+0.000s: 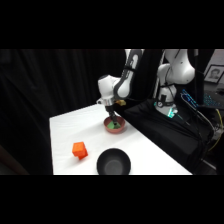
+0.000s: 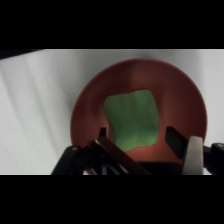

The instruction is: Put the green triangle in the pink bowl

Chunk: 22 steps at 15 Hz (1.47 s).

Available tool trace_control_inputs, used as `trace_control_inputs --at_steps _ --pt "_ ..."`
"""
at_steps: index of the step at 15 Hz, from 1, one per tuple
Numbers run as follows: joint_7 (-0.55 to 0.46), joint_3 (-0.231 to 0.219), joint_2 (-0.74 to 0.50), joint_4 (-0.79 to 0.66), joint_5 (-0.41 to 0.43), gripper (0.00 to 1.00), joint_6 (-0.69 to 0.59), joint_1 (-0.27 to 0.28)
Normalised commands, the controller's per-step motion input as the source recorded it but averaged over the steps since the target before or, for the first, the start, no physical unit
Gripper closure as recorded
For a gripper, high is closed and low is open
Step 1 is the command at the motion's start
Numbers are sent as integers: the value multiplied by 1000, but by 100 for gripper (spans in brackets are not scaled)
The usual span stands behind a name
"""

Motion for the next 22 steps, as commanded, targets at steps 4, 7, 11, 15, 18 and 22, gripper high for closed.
trace_control_inputs --at_steps 4,7,11,15,18,22 --pt "-57 -20 -258 -149 -55 0 -11 -47" --pt "-84 -39 -420 -190 -106 0 -185 -41" --pt "-107 -56 -499 -153 -126 0 -319 -25" --pt "-75 -77 -470 -82 -144 0 -328 7" --pt "-60 -86 -417 -17 -133 0 -322 15" --pt "-66 -86 -328 52 -97 0 -305 16"
